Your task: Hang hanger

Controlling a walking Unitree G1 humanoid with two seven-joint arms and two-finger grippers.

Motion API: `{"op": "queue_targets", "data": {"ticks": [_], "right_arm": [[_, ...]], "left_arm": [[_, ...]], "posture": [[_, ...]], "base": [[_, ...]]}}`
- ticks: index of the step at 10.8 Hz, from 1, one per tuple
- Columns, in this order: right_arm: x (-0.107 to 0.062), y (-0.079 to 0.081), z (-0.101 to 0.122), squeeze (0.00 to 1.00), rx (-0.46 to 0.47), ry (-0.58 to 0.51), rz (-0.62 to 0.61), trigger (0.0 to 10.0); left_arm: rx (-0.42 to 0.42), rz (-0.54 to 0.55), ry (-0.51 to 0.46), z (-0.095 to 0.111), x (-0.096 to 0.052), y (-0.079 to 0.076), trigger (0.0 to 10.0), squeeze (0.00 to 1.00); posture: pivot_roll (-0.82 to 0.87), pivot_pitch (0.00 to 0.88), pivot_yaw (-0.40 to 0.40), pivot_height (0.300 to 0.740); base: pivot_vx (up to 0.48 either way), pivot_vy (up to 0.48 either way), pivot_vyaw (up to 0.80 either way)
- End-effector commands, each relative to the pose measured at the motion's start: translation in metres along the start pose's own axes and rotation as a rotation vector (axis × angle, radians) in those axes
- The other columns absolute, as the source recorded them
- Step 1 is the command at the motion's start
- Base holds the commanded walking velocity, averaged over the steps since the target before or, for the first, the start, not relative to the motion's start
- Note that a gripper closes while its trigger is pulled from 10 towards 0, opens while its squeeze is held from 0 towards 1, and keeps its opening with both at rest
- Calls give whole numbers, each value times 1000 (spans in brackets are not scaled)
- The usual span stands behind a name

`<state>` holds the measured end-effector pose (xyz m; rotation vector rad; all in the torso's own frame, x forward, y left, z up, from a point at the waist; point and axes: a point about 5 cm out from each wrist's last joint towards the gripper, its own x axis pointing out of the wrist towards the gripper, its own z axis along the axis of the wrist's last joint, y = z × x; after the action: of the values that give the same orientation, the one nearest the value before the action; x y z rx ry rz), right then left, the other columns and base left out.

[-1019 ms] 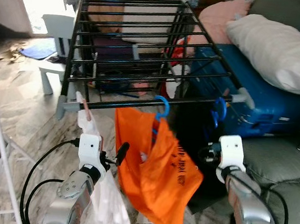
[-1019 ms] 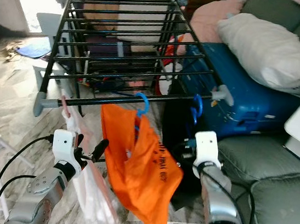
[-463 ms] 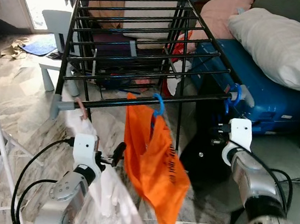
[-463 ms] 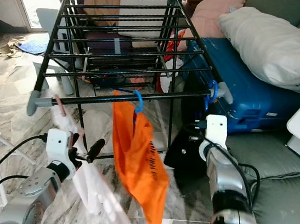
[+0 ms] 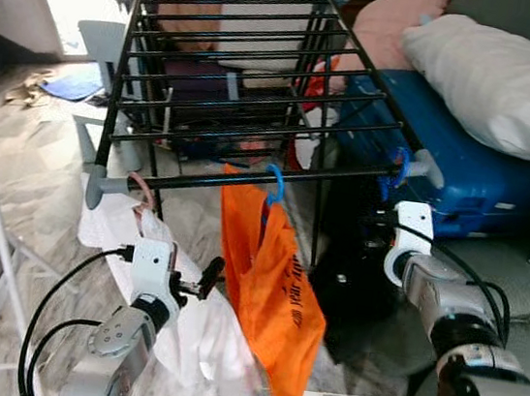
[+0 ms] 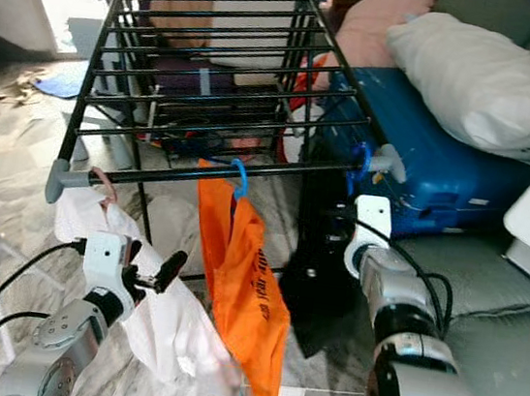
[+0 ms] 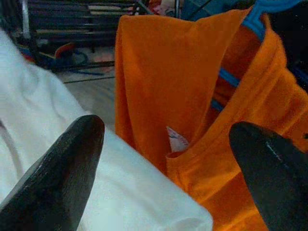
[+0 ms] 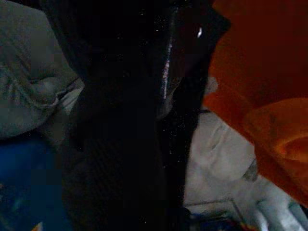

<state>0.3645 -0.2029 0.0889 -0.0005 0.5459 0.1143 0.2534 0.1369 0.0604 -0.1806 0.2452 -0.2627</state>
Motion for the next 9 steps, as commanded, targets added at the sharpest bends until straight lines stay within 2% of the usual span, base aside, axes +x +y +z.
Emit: {"op": "queue_targets", "data": {"ticks": [1, 6, 9], "right_arm": [[0, 2, 18, 0, -8, -39, 27, 10000], [-3, -15, 12, 0, 39, -1, -16, 10000], [-2, -13, -2, 0, 42, 33, -12, 10000]], "left_arm": [[16, 12, 0, 3, -2, 3, 10000, 0], [31, 18, 16, 5, -5, 8, 10000, 0], [41, 25, 21, 8, -7, 12, 10000, 0]], "posture": [[-130, 0, 51, 740], [-101, 0, 53, 740], [-87, 0, 64, 740]], "base": [[0, 0, 0], [0, 0, 0], [0, 0, 0]]}}
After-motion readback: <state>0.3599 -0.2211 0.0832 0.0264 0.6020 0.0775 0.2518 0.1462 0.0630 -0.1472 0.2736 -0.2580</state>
